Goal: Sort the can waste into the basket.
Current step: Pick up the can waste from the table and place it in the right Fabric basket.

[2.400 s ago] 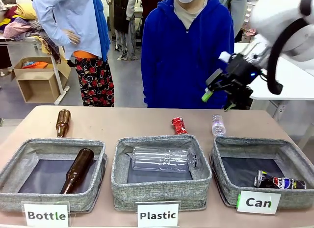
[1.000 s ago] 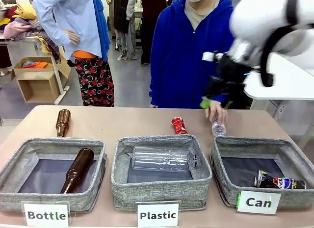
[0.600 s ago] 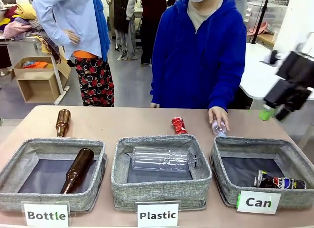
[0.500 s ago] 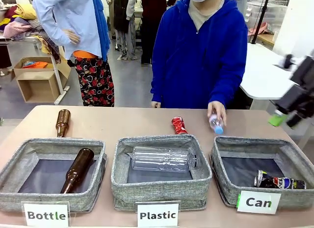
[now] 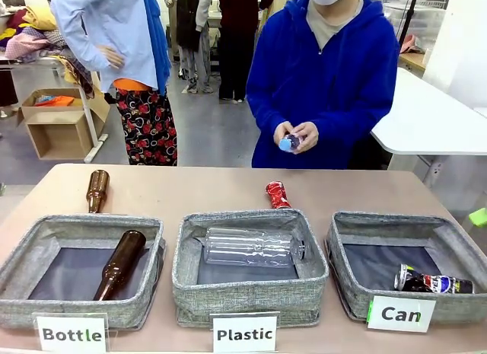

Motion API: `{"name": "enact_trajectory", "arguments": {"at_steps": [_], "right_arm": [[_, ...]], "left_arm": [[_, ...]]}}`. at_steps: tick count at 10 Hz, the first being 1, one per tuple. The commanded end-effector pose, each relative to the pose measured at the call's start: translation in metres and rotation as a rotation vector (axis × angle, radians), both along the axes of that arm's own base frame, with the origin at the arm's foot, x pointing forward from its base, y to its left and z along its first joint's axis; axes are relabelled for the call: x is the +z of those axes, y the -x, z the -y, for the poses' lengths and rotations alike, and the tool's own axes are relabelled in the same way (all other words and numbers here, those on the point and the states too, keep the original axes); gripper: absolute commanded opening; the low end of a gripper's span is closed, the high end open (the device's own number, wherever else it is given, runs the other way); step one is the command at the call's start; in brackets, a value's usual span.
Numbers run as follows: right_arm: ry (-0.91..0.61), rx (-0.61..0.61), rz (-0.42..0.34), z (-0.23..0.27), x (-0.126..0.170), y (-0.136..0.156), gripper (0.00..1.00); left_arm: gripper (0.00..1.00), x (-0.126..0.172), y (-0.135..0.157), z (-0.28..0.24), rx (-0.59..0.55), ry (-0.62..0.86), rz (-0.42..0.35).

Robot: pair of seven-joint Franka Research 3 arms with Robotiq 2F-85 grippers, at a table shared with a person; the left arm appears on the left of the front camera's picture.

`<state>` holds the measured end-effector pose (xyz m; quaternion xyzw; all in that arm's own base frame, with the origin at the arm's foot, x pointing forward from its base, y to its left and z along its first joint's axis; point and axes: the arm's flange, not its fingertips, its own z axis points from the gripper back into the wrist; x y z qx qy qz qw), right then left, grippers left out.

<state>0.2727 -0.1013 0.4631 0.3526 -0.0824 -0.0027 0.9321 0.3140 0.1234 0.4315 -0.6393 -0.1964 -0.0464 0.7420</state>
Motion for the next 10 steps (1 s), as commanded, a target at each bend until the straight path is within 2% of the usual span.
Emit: {"name": "enact_trajectory", "arguments": {"at_steps": [1,3,4,5,7,9,10], "right_arm": [[-0.060,0.030,0.056,-0.021,-0.055,0.024,1.00],[-0.063,0.026,0.050,-0.021,-0.053,0.013,1.00],[-0.058,-0.013,0.056,-0.027,-0.051,0.007,1.00],[-0.041,-0.096,0.060,-0.040,-0.043,-0.007,1.00],[0.078,-0.130,0.025,-0.081,-0.018,-0.046,1.00],[0.145,-0.071,0.010,-0.115,0.001,-0.081,1.00],[0.168,-0.004,0.003,-0.131,0.006,-0.103,1.00]], "left_arm": [[1.00,0.003,0.002,0.000,-0.006,0.005,-0.003],[1.00,0.003,0.002,0.000,-0.006,0.005,-0.003],[1.00,0.003,0.002,0.000,-0.006,0.005,-0.003],[1.00,0.003,0.002,0.000,-0.006,0.005,-0.003],[1.00,0.003,0.002,0.000,-0.006,0.005,-0.003],[1.00,0.003,0.002,0.000,-0.006,0.005,-0.003],[1.00,0.003,0.002,0.000,-0.006,0.005,-0.003]]}}
